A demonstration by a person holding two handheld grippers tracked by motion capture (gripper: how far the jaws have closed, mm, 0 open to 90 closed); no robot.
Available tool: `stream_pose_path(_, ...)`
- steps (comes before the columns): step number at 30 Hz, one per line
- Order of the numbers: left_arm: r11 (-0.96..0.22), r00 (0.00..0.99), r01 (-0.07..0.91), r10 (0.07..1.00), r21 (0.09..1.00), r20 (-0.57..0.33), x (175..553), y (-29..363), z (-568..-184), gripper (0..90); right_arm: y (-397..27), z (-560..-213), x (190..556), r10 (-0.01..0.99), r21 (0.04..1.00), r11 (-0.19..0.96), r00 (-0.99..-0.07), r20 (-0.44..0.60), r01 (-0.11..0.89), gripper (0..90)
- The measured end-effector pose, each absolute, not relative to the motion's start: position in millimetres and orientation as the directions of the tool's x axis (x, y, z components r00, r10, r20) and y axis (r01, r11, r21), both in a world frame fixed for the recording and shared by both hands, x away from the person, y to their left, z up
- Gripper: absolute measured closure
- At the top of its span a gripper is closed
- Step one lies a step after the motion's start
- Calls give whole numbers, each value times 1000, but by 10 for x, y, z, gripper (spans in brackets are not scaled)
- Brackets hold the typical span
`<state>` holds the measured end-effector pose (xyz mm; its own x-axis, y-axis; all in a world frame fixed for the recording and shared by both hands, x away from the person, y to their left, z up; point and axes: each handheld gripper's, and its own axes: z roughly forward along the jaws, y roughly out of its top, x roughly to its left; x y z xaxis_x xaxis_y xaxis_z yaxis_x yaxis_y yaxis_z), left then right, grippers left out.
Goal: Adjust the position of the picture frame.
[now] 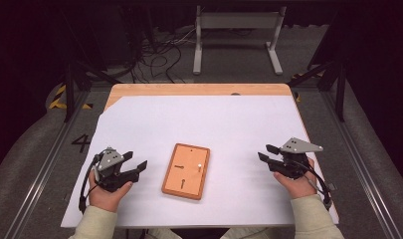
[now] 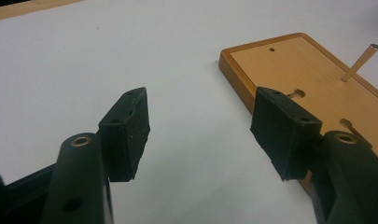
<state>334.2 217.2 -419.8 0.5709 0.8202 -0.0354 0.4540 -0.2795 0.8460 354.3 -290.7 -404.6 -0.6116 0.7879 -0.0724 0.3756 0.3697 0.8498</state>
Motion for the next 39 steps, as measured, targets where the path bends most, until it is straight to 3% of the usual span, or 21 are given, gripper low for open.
stream_pose_path(24, -257, 591, 399, 806, 880, -33, 3335, 2195, -4178, 378, -3011, -4016, 3429, 796, 919, 268, -604, -41, 290, 546)
stream_pose_path(39, -269, 604, 401, 796, 876, -31, 3308, 2152, -4156, 379, -3007, -4021, 3426, 798, 917, 273, -600, -47, 291, 538)
